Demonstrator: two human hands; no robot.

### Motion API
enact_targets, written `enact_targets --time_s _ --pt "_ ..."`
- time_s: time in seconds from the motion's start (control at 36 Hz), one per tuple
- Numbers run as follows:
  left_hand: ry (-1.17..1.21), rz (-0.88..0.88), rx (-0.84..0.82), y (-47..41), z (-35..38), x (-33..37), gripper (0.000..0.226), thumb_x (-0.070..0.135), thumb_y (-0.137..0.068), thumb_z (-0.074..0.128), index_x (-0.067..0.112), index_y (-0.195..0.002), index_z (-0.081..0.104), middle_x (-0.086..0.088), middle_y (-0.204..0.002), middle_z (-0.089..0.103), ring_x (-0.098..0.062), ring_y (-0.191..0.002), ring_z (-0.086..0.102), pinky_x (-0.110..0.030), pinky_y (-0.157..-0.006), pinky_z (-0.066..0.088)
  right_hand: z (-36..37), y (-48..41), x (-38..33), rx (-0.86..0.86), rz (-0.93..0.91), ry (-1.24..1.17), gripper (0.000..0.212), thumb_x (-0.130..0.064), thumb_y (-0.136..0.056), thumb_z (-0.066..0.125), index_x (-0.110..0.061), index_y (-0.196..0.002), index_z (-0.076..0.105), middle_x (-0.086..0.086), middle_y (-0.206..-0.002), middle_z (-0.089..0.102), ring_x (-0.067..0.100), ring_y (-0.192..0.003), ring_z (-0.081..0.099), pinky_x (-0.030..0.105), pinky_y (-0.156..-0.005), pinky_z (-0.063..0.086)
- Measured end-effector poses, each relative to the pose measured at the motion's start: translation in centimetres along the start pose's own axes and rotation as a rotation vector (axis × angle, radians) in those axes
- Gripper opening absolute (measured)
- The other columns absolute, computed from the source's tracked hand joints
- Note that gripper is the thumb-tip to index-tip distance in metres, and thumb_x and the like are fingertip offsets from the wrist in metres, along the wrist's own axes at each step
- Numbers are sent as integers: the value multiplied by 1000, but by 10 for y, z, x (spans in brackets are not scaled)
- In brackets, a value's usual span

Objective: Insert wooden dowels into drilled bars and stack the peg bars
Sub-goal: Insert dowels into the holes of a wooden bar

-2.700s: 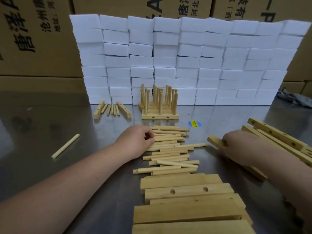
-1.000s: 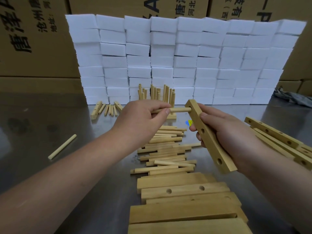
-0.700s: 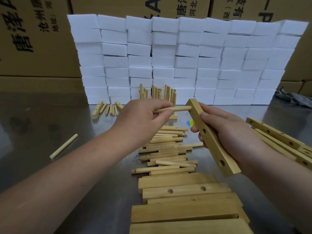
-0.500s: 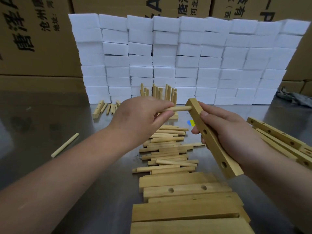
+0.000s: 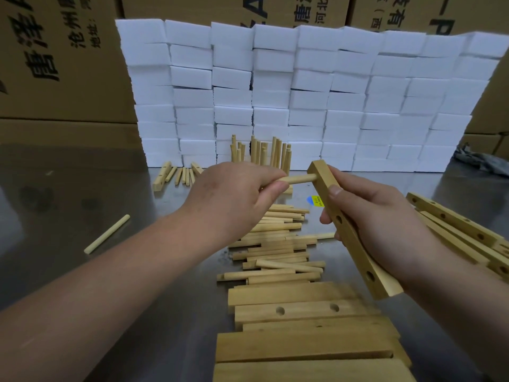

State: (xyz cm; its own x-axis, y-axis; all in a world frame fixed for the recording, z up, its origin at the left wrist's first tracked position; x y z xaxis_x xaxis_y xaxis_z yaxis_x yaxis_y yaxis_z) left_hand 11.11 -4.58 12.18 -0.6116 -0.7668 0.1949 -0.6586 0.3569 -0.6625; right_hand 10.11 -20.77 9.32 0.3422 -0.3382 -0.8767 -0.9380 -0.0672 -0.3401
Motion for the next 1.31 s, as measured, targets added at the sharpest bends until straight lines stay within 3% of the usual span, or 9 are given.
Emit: enact_targets --time_s 0.33,0.39,0.44,0.5,0.58,0.72,1.03,1.17,1.31 --pt "465 -386 -111 3 13 -16 29 39 -89 52 37 -64 66 2 -68 66 -14 -58 57 -17 -48 38 1 3 -2 15 -38 14 30 -30 -92 48 -58 -102 54 -10 -66 65 -5 -60 57 10 -50 45" --pt "564 -466 -163 4 17 -19 30 37 -90 54 32 -65 70 7 -61 67 4 -57 32 -18 -49 32 3 4 -3 7 -38 46 31 -31 -92 48 -59 -105 51 -10 -67 65 -4 -60 56 17 -57 48" --pt "688 -527 -197 4 19 -20 30 34 -90 55 25 -66 72 24 -73 29 3 -74 26 -21 -77 35 3 4 -4 9 -43 67 32 -31 -92 47 -58 -110 50 -11 -69 66 -4 -61 57 17 -59 48" --pt "755 -549 -199 3 18 -20 30 34 -89 56 24 -67 73 21 -54 24 1 -58 21 -23 -59 20 1 3 -8 21 -47 63 32 -30 -93 47 -54 -114 50 -11 -71 67 -4 -59 57 9 -52 46" --pt "675 -508 -167 2 15 -17 26 37 -89 55 29 -70 70 30 -74 28 10 -73 24 -22 -76 24 0 1 -9 14 -24 30 28 -31 -94 46 -56 -105 55 -10 -75 68 -4 -54 57 6 -48 42" --pt "564 -569 48 -1 3 -31 23 39 -88 57 33 -68 66 15 -67 58 14 -48 47 -2 -40 35 4 -2 5 -58 148 -126 37 -34 -93 47 -39 -131 45 -4 -83 72 8 -58 60 25 -51 45" --pt "906 -727 55 -1 21 -56 11 36 -95 41 29 -95 50 3 -59 68 -5 -37 43 -22 -48 40 -9 -9 19 159 185 -31 32 -28 -97 39 -18 -77 61 -8 -60 57 5 -46 45 23 -47 37" --pt "330 -466 -216 7 54 -55 28 31 -92 46 35 -116 60 23 -96 62 4 -67 55 -14 -63 43 -14 -10 23 217 237 -190 25 -26 -98 41 -19 -84 60 -6 -62 58 7 -45 44 21 -42 36" --pt "61 -374 -462 24 87 -64 42 29 -95 45 36 -137 41 10 -143 41 -10 -123 43 -18 -91 27 -6 -9 26 200 251 -227 23 -24 -98 41 -20 -85 59 -6 -61 59 7 -44 45 21 -42 35"
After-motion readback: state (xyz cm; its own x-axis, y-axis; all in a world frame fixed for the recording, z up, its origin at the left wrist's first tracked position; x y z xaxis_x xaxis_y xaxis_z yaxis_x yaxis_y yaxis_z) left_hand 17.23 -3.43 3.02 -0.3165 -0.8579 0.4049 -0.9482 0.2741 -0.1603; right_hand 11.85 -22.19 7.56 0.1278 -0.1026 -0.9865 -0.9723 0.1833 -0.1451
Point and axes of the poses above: each hand's wrist, its own y-axis away from the middle knuckle, its own z-axis out of the palm, x = y × z, the point moved 6 cm from there along -y, towards the middle knuckle
